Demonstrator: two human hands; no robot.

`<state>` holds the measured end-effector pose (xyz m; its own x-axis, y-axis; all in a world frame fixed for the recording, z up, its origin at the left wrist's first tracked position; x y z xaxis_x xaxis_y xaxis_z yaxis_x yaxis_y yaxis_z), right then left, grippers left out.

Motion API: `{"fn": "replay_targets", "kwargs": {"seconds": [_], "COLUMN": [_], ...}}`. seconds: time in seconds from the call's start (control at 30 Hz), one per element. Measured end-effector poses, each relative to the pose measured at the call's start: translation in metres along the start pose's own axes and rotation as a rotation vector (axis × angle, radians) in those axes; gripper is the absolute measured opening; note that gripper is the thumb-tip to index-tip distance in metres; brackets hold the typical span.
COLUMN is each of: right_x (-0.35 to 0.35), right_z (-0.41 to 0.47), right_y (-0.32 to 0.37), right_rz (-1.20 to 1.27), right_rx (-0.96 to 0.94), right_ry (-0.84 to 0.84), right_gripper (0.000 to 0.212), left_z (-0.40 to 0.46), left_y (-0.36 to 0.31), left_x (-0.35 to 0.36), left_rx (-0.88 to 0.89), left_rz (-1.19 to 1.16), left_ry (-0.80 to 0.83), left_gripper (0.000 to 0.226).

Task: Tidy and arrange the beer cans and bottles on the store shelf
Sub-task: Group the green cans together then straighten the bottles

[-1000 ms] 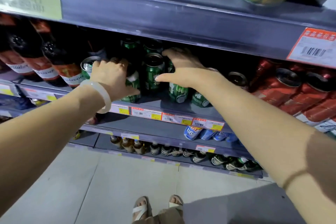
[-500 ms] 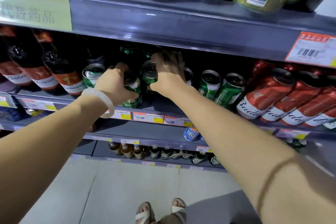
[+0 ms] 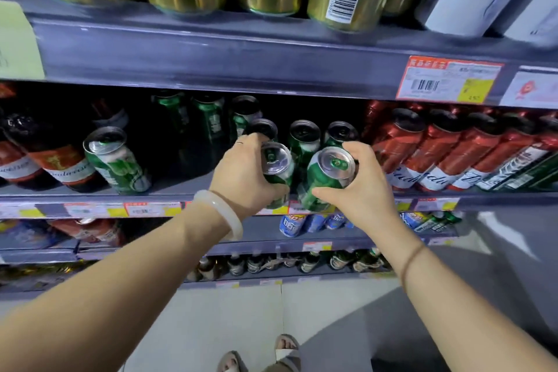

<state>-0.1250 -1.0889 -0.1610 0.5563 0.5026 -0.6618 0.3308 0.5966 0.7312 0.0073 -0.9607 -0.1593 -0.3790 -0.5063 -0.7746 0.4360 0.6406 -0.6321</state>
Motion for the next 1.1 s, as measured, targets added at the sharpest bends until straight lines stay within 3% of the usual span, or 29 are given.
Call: {"fn": "replay_targets", "kwargs": {"seconds": [0.27, 0.83, 0.97, 1.1], "right_x": [0.004, 0.019, 0.023, 0.012], "right_z": [0.023, 0.042, 0.042, 0.042], "right_y": [-0.011, -0.012, -0.013, -0.007], "right_rz": [-0.058, -0.255, -0.359, -0.482], "right_rx": [0.005, 0.052, 0.022, -0.052], "right_ry": [-0.029, 0.082, 0.111, 0.126], "right_gripper": [0.07, 0.064, 0.063, 0.087], "left_z": [0.011, 0.027, 0.025, 0.025], "left_y": [-0.017, -0.016, -0.013, -0.009], "left_x": [0.02, 0.028, 0.03, 0.017], "left_rx": [-0.101, -0.238, -0.196, -0.146], "left_rz": [0.083, 0.129, 0.277, 0.415], "left_ry": [-0.022, -0.048, -0.05, -0.149], "left_gripper": [0.069, 0.063, 0.073, 0.107]}}
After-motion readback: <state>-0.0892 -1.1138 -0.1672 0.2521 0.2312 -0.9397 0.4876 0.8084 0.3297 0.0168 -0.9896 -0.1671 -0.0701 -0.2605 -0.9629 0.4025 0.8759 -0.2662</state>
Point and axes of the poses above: each hand's wrist, its own z-axis towards the middle knuckle, its own x-axis out of the palm, y = z × x, the point moved 7 cm from there along z, towards the middle knuckle, and after that the axes turned 10 degrees about -x, right-handed, at the moved point
